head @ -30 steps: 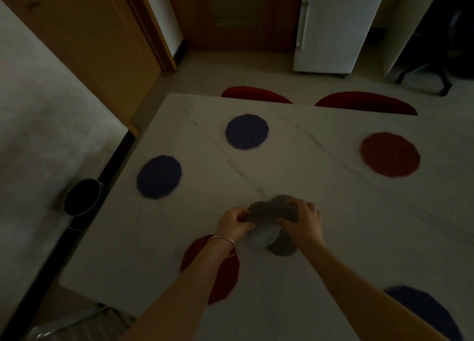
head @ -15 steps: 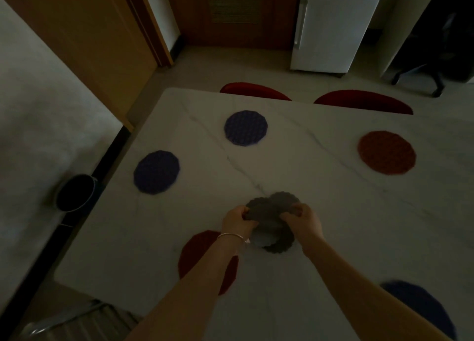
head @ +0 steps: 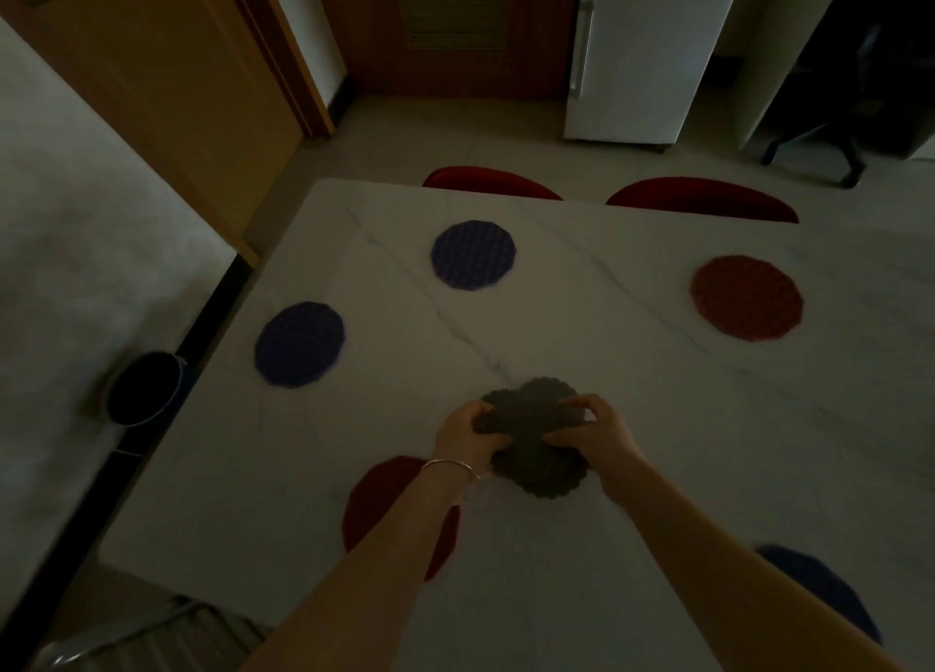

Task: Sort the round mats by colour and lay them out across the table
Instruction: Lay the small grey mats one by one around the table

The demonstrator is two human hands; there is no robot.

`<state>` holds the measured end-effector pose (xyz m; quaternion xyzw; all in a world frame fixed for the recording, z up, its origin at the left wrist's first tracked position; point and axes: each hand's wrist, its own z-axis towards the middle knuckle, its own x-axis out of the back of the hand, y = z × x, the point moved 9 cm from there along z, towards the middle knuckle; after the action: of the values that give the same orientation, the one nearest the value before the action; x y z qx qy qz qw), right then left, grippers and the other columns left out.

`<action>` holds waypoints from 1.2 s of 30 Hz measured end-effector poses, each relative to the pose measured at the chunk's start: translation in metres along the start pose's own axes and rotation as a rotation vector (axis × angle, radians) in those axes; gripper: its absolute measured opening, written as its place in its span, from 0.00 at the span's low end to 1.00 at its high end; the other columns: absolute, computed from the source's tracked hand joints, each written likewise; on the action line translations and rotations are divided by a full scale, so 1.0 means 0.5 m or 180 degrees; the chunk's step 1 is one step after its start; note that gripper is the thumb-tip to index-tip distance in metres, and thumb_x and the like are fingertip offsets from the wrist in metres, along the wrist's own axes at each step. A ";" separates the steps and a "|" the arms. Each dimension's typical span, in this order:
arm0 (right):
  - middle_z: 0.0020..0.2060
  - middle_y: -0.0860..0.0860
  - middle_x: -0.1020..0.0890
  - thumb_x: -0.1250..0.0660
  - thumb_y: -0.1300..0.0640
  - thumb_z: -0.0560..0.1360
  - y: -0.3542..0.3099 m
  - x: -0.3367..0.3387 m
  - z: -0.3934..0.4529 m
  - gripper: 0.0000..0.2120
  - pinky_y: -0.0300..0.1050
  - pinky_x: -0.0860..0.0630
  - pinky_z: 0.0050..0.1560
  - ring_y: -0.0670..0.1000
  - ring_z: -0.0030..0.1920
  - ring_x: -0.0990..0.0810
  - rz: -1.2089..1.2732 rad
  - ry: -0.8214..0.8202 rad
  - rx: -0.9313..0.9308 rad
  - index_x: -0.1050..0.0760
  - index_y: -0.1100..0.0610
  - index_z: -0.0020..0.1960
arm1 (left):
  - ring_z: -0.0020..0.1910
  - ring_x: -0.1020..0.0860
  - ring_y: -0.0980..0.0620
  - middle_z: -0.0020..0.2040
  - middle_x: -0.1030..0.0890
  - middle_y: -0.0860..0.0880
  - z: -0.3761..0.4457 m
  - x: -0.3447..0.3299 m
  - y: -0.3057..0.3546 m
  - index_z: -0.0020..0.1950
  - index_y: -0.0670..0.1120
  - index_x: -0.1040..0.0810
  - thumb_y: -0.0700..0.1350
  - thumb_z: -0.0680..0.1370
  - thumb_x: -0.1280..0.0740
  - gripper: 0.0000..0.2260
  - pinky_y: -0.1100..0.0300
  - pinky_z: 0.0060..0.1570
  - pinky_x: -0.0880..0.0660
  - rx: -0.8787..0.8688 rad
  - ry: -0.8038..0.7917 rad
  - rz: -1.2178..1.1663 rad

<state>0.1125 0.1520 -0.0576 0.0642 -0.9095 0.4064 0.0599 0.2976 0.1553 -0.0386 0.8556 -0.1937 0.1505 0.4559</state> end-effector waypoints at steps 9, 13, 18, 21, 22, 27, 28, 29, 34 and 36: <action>0.49 0.58 0.22 0.29 0.74 0.66 -0.022 -0.020 -0.014 0.21 0.57 0.18 0.44 0.61 0.48 0.20 0.0834 -0.0138 0.0200 0.28 0.56 0.53 | 0.55 0.22 0.41 0.58 0.22 0.40 -0.013 0.010 0.017 0.55 0.49 0.26 0.34 0.70 0.29 0.18 0.43 0.54 0.22 -0.0123 -0.0145 -0.0814; 0.48 0.55 0.20 0.31 0.75 0.66 -0.043 -0.046 -0.021 0.20 0.48 0.17 0.35 0.55 0.46 0.19 0.1333 -0.0412 0.0430 0.28 0.57 0.53 | 0.45 0.20 0.42 0.53 0.22 0.42 -0.026 0.009 -0.007 0.50 0.51 0.25 0.29 0.71 0.32 0.18 0.48 0.35 0.18 0.0480 -0.0353 -0.1884; 0.45 0.54 0.20 0.33 0.69 0.72 -0.056 -0.081 0.004 0.16 0.45 0.21 0.34 0.54 0.44 0.19 0.0761 -0.0265 0.0448 0.26 0.55 0.56 | 0.47 0.21 0.38 0.56 0.24 0.39 -0.030 0.055 -0.032 0.55 0.49 0.26 0.28 0.72 0.34 0.19 0.46 0.34 0.18 0.0535 -0.0284 -0.2262; 0.53 0.57 0.21 0.36 0.60 0.75 -0.080 -0.076 0.025 0.18 0.49 0.24 0.51 0.60 0.56 0.23 -0.1333 0.0317 0.0905 0.27 0.54 0.64 | 0.49 0.21 0.36 0.55 0.24 0.39 -0.032 0.098 -0.064 0.57 0.49 0.27 0.29 0.72 0.34 0.20 0.42 0.41 0.20 0.0585 -0.0135 -0.2327; 0.59 0.58 0.24 0.36 0.57 0.74 -0.081 -0.087 0.026 0.21 0.52 0.26 0.58 0.61 0.61 0.27 -0.2081 0.0336 0.0978 0.29 0.53 0.67 | 0.50 0.22 0.36 0.56 0.24 0.39 -0.033 0.113 -0.077 0.57 0.50 0.27 0.29 0.73 0.34 0.19 0.41 0.43 0.20 0.0615 -0.0082 -0.2339; 0.66 0.55 0.36 0.31 0.44 0.68 -0.078 -0.144 0.013 0.33 0.55 0.30 0.65 0.59 0.69 0.37 -0.3663 0.0221 0.1009 0.35 0.47 0.70 | 0.47 0.21 0.39 0.57 0.25 0.38 -0.033 0.177 -0.135 0.55 0.50 0.28 0.29 0.74 0.36 0.18 0.45 0.37 0.20 0.0705 0.0093 -0.2478; 0.66 0.55 0.36 0.30 0.44 0.68 -0.082 -0.149 0.013 0.33 0.55 0.30 0.65 0.59 0.69 0.37 -0.3731 0.0225 0.1016 0.35 0.48 0.70 | 0.47 0.21 0.40 0.56 0.25 0.39 -0.032 0.186 -0.143 0.54 0.50 0.28 0.29 0.74 0.36 0.18 0.45 0.36 0.20 0.0716 0.0108 -0.2505; 0.66 0.55 0.36 0.29 0.45 0.67 -0.085 -0.150 0.014 0.33 0.55 0.30 0.65 0.59 0.69 0.37 -0.3761 0.0226 0.0963 0.34 0.49 0.69 | 0.47 0.21 0.40 0.56 0.25 0.39 -0.031 0.192 -0.151 0.54 0.50 0.28 0.29 0.73 0.36 0.18 0.45 0.37 0.21 0.0730 0.0120 -0.2539; 0.64 0.57 0.35 0.25 0.47 0.64 -0.091 -0.138 0.020 0.34 0.55 0.27 0.62 0.60 0.67 0.35 -0.3700 0.0242 0.0603 0.34 0.54 0.66 | 0.48 0.22 0.40 0.53 0.25 0.42 -0.019 0.200 -0.171 0.49 0.53 0.26 0.28 0.73 0.36 0.19 0.46 0.35 0.21 0.0781 0.0168 -0.2633; 0.62 0.57 0.35 0.27 0.50 0.67 -0.092 -0.133 0.018 0.28 0.54 0.25 0.59 0.60 0.65 0.33 -0.3586 0.0296 0.0721 0.32 0.54 0.63 | 0.50 0.22 0.38 0.56 0.25 0.40 -0.015 0.194 -0.169 0.49 0.53 0.26 0.28 0.73 0.36 0.19 0.46 0.35 0.21 0.0793 0.0143 -0.2625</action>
<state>0.1853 0.1196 -0.0405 0.5268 -0.6822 0.4090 0.2998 0.4220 0.1858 -0.0532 0.9064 0.1941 -0.0035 0.3751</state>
